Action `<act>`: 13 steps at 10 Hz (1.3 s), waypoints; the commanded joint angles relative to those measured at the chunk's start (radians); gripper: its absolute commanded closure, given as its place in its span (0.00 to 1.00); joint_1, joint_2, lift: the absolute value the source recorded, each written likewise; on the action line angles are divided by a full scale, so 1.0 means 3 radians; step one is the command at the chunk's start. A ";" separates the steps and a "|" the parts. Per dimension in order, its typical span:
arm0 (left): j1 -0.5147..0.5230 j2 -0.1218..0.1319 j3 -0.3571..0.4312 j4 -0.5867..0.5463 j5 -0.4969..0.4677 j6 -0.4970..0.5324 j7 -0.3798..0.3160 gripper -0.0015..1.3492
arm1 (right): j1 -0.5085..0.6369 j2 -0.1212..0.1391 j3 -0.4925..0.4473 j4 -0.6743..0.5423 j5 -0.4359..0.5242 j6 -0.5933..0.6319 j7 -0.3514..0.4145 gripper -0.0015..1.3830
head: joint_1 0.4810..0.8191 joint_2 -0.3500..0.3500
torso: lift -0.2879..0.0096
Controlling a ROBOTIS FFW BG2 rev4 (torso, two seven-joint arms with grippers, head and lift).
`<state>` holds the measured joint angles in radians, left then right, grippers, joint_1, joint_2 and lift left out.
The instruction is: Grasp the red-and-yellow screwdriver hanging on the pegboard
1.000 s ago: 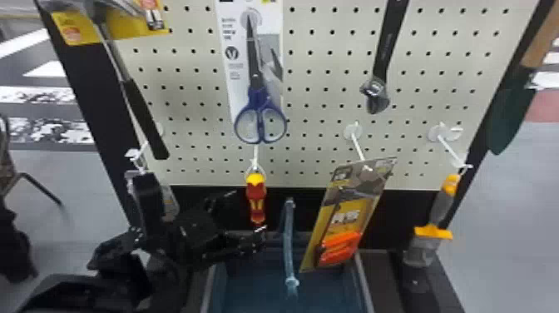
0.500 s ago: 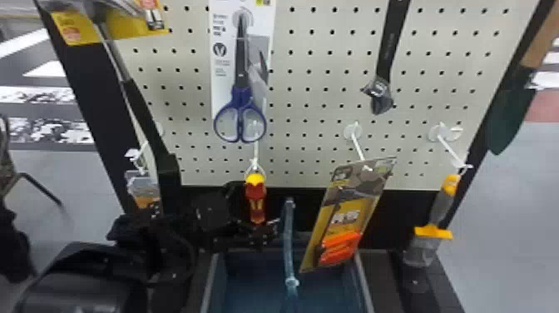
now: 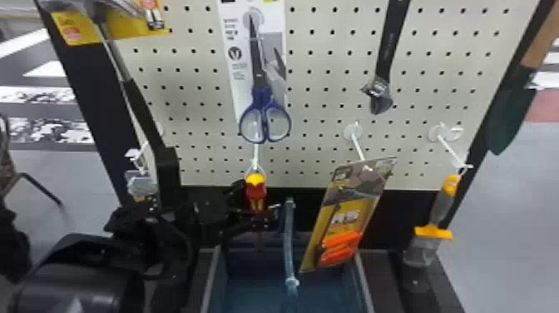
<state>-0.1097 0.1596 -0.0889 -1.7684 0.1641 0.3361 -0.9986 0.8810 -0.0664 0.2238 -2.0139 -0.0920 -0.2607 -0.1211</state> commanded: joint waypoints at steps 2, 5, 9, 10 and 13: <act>0.0017 0.0000 -0.0005 0.0000 -0.0005 0.0025 0.0010 0.64 | 0.0000 0.0001 0.0001 0.0000 0.0000 0.0000 0.0000 0.14 | 0.20 0.50 | 0.63; 0.0024 0.0000 -0.0016 -0.0033 -0.0051 0.0025 0.0026 0.76 | 0.0000 0.0001 0.0001 0.0000 0.0000 0.0000 0.0000 0.14 | 0.20 0.50 | 0.63; 0.0024 0.0000 -0.0016 -0.0041 -0.0051 0.0020 0.0031 0.77 | 0.0000 0.0001 0.0001 0.0000 0.0005 0.0000 0.0005 0.14 | 0.20 0.50 | 0.63; 0.0024 0.0000 -0.0016 -0.0041 -0.0051 0.0020 0.0031 0.77 | 0.0000 0.0001 0.0001 0.0000 0.0005 0.0000 0.0005 0.14 | 0.20 0.50 | 0.63; 0.0031 0.0000 -0.0016 -0.0041 -0.0051 0.0020 0.0041 0.77 | -0.0007 0.0007 0.0001 0.0000 0.0010 0.0000 0.0005 0.14 | 0.20 0.50 | 0.63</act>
<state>-0.1023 0.1595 -0.0936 -1.7807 0.1488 0.3421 -0.9869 0.8788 -0.0645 0.2239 -2.0139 -0.0896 -0.2608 -0.1201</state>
